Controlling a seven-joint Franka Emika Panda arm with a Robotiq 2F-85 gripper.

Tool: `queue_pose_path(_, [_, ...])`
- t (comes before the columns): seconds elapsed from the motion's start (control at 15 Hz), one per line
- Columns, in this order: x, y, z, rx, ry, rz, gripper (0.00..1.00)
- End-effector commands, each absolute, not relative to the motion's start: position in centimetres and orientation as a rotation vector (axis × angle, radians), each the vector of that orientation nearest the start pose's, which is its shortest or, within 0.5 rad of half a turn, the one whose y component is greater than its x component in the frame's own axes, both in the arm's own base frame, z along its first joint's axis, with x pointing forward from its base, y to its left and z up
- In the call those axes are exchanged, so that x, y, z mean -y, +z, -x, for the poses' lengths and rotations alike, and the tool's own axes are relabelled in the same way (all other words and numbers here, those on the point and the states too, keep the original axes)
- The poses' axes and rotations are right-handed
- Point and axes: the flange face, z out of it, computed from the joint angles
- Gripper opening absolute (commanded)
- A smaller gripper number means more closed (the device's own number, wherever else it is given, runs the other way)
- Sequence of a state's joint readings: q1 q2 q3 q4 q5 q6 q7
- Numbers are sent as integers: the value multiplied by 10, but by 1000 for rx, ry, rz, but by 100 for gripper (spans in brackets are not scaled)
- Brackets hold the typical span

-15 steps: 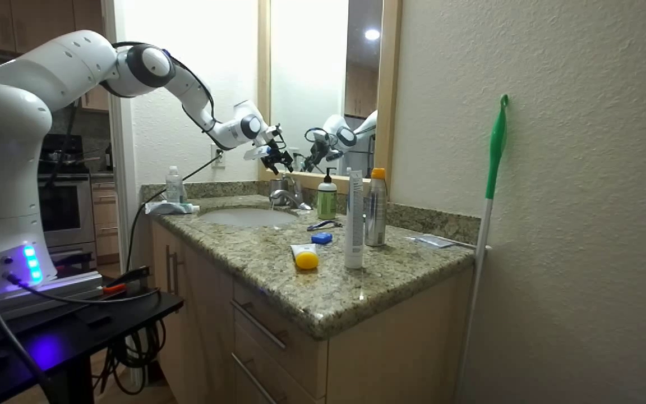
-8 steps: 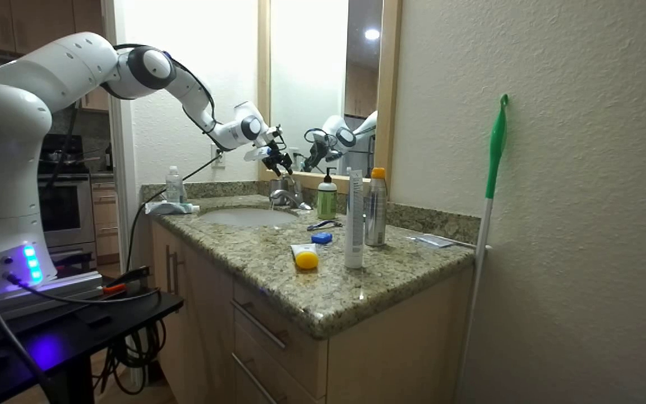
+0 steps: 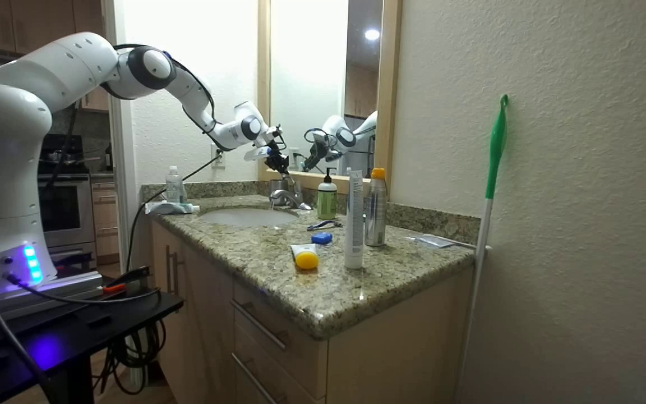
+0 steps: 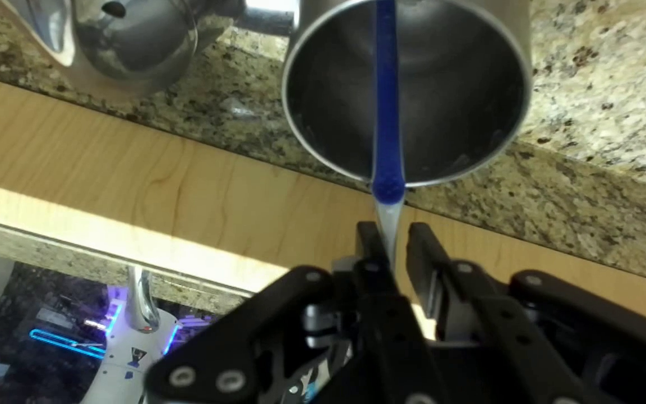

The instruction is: Put the blue toothbrush in the silver cup, remove the toothbrush from the cup and put it on the right side of the counter

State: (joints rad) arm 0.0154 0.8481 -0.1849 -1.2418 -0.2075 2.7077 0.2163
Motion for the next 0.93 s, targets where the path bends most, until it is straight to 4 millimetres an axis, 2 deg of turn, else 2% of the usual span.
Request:
queue_pose_path(0.0, [79, 338, -796, -182, -1062, 3210, 0])
queue_pose_path(0.27, [80, 347, -796, -202, -1097, 3203, 2])
queue_pose_path(0.47, [75, 368, -792, -249, -1097, 3186, 2])
queue_pose_path(0.6, [61, 398, -787, -263, -1129, 3138, 2])
queue_pose_path(0.87, [24, 481, -767, -256, -1203, 2978, 2])
